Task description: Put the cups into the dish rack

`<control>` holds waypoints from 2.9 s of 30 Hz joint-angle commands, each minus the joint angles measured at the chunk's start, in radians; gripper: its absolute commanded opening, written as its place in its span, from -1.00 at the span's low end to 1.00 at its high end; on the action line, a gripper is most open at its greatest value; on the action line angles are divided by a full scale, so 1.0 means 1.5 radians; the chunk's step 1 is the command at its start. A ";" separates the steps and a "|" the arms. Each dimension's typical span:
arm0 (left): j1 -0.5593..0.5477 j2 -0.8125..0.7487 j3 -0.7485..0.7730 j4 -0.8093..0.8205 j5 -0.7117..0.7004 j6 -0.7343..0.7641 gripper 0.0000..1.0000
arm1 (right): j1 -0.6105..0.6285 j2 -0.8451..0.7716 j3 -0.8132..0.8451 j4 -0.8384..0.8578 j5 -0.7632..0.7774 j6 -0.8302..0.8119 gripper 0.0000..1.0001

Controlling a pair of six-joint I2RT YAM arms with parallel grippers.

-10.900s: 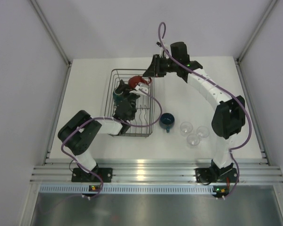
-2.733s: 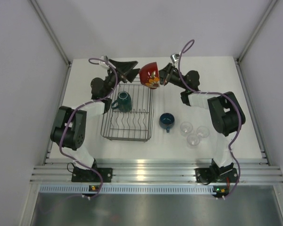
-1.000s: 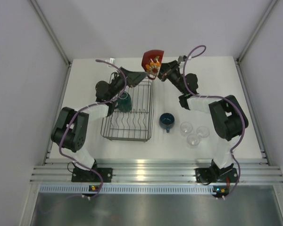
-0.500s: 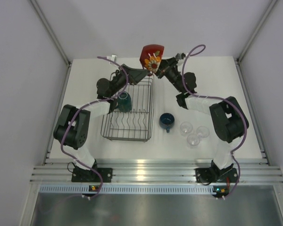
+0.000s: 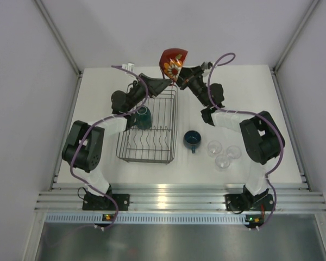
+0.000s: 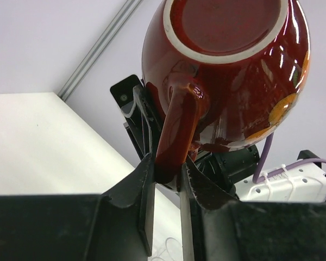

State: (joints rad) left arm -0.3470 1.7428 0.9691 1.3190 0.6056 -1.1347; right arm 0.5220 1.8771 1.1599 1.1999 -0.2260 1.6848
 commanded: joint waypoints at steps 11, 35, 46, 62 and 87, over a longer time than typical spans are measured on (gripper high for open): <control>0.007 -0.096 -0.091 0.253 -0.120 0.080 -1.00 | 0.024 0.035 0.007 0.341 -0.059 0.036 -1.00; 0.057 -0.196 -0.207 0.115 -0.158 0.282 -1.00 | 0.018 0.121 0.025 0.341 -0.149 0.026 -0.96; 0.056 -0.319 -0.171 -0.189 -0.226 0.462 -1.00 | 0.018 0.161 0.043 0.341 -0.168 0.026 -0.93; 0.049 -0.346 -0.185 -0.194 -0.300 0.494 -1.00 | 0.020 0.198 0.058 0.341 -0.186 0.026 -0.83; -0.182 -0.250 -0.068 -0.219 -0.704 0.750 -1.00 | 0.042 0.195 0.043 0.341 -0.185 -0.020 -0.83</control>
State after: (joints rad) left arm -0.6014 1.3823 0.7860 0.6617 -0.3096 -0.1303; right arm 0.5583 2.1521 1.2434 1.3609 -0.4206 1.6680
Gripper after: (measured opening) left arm 0.246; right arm 0.141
